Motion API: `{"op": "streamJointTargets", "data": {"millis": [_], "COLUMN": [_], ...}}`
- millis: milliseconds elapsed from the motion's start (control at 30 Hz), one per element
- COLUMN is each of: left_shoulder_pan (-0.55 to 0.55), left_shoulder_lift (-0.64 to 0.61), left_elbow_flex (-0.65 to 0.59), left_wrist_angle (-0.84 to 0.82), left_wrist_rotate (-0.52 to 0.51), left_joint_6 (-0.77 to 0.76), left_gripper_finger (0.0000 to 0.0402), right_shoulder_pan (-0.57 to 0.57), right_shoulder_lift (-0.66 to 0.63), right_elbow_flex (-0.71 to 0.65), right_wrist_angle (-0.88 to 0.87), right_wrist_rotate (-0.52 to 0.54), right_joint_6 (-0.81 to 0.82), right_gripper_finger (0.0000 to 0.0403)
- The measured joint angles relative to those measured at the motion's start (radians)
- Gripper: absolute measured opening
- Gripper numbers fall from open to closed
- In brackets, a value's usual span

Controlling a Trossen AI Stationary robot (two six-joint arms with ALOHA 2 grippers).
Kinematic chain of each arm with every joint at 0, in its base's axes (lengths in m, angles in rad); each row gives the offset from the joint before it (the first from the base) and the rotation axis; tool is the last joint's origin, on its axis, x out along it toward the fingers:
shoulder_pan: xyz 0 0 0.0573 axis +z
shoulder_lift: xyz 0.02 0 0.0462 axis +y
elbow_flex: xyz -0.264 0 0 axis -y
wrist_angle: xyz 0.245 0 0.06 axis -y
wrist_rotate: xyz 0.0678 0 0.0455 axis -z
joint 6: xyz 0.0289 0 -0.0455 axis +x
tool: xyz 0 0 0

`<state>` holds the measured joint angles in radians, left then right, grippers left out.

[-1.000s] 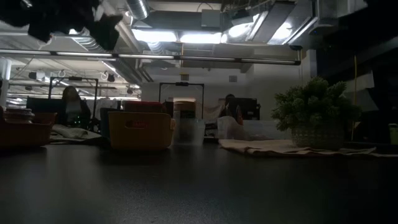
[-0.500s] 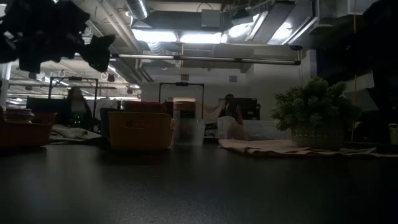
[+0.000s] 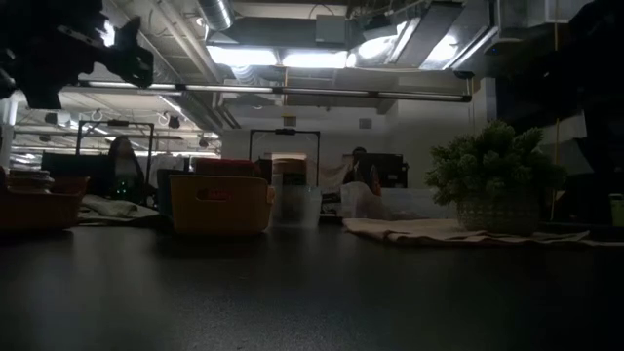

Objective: Sort spices by type
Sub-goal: Return to Home Position

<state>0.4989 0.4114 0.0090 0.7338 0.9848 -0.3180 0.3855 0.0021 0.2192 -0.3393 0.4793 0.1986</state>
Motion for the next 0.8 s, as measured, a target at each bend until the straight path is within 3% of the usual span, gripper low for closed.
{"op": "streamJointTargets", "data": {"millis": [233, 467, 800], "left_shoulder_pan": [0.087, 0.059, -0.032], "left_shoulder_lift": [-0.160, -0.195, -0.196], "left_elbow_flex": [0.000, 0.000, 0.000], "left_wrist_angle": [-0.131, -0.316, -0.269], "left_wrist_rotate": [0.027, -0.170, -0.208], "left_joint_6": [-0.027, 0.112, 0.162], "left_gripper_finger": [0.0249, 0.0249, 0.0249], "right_shoulder_pan": [0.000, 0.000, 0.000], "right_shoulder_lift": [0.000, 0.000, 0.000], "right_elbow_flex": [0.000, 0.000, 0.000], "right_wrist_angle": [0.000, 0.000, 0.000], "right_wrist_rotate": [0.000, 0.000, 0.000], "right_joint_6": [0.000, -0.001, -0.001], "right_gripper_finger": [0.0289, 0.0289, 0.0289]}}
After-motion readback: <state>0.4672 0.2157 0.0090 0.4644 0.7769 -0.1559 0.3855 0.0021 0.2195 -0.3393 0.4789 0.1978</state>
